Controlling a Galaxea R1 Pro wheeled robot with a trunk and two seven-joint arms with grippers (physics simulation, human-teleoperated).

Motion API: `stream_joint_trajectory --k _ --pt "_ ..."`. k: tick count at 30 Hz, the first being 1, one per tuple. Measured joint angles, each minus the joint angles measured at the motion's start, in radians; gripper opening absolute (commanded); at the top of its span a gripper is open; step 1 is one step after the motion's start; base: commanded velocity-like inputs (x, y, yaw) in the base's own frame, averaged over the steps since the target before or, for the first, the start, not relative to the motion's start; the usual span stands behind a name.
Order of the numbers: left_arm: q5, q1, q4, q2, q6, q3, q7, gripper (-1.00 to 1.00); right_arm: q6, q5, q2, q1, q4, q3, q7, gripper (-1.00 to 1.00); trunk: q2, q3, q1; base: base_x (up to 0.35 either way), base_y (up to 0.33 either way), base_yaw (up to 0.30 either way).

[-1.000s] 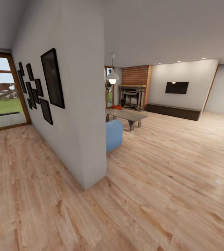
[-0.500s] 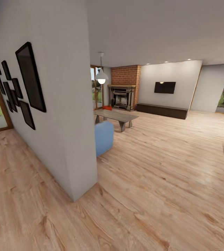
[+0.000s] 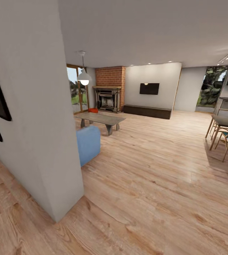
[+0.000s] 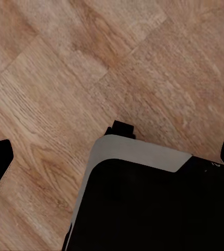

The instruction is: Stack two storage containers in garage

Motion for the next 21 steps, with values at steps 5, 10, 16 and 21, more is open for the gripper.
stream_joint_trajectory --k 5,10,16,21 --pt "0.000 0.000 0.000 0.000 0.000 0.000 0.000 1.00 0.000 0.000 0.000 0.000 0.000 0.000 0.000 1.00 0.000 0.000 0.000 0.323 0.000 -0.288" --pt "0.001 0.000 0.000 0.001 0.000 0.000 0.000 1.00 0.000 0.000 0.000 0.000 0.001 -0.001 0.000 1.00 0.000 0.000 0.000 0.323 0.000 -0.288" --pt "0.001 0.000 0.000 0.001 0.000 0.000 0.000 1.00 0.000 0.000 0.000 0.000 0.001 0.001 0.000 1.00 0.000 0.000 0.000 0.323 0.000 -0.288" --pt "0.001 0.000 0.000 0.001 0.001 0.000 0.000 1.00 0.000 0.000 0.000 0.000 0.001 0.003 0.000 1.00 0.000 0.000 0.000 0.323 0.000 -0.288"
